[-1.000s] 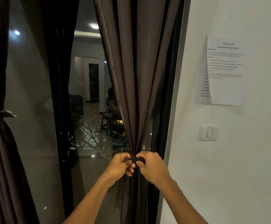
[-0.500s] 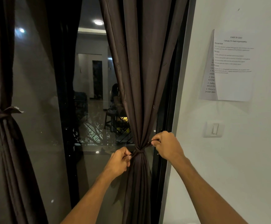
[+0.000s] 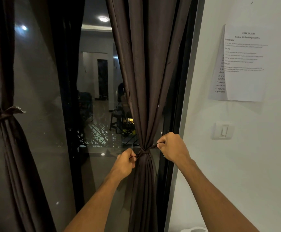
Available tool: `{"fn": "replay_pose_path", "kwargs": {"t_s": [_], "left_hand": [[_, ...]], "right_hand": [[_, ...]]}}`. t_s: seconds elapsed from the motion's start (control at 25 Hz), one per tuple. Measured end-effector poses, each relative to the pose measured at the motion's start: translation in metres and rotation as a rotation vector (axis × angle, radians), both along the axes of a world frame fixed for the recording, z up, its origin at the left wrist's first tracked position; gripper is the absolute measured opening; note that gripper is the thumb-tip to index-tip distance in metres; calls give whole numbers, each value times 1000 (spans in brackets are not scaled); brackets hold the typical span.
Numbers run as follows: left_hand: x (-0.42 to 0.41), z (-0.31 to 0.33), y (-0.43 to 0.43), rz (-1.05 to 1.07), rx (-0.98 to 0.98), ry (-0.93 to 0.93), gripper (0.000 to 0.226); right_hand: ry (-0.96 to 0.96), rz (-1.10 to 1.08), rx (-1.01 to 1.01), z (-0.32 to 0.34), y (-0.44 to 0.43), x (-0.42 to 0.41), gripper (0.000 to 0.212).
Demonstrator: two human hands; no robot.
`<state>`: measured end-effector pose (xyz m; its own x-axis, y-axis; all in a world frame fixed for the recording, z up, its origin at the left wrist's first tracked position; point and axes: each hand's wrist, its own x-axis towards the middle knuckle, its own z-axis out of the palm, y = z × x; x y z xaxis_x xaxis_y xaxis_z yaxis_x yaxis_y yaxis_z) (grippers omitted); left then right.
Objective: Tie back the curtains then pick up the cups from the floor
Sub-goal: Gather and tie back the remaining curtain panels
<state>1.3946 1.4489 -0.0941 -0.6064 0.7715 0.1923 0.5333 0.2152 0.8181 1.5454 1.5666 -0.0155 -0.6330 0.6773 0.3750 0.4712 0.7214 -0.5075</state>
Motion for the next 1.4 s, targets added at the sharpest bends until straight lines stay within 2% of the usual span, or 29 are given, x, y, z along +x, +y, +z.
{"fn": "replay_pose_path", "kwargs": {"t_s": [0.16, 0.28, 0.4, 0.56, 0.68, 0.92, 1.2, 1.4], "left_hand": [[0, -4, -2, 2, 39, -32, 23], [1, -6, -8, 13, 67, -40, 15], [11, -9, -12, 109, 93, -70, 6], [21, -30, -24, 183, 56, -313, 10], [27, -51, -42, 196, 3, -424, 9], [38, -99, -90, 294, -100, -432, 11], [65, -158, -202, 594, -159, -444, 13], [93, -176, -288, 781, -204, -436, 14]], "right_hand": [[85, 44, -121, -17, -5, 6, 15], [110, 88, -171, -25, -12, 12, 19], [93, 101, -164, -36, -19, 14, 25], [20, 98, -249, -60, -27, 16, 41], [-42, 170, -331, -84, -37, 16, 33], [-164, 344, -424, -143, -63, 7, 13], [-381, 509, -479, -222, -115, -9, 8], [-407, 613, -499, -246, -180, -14, 11]]}}
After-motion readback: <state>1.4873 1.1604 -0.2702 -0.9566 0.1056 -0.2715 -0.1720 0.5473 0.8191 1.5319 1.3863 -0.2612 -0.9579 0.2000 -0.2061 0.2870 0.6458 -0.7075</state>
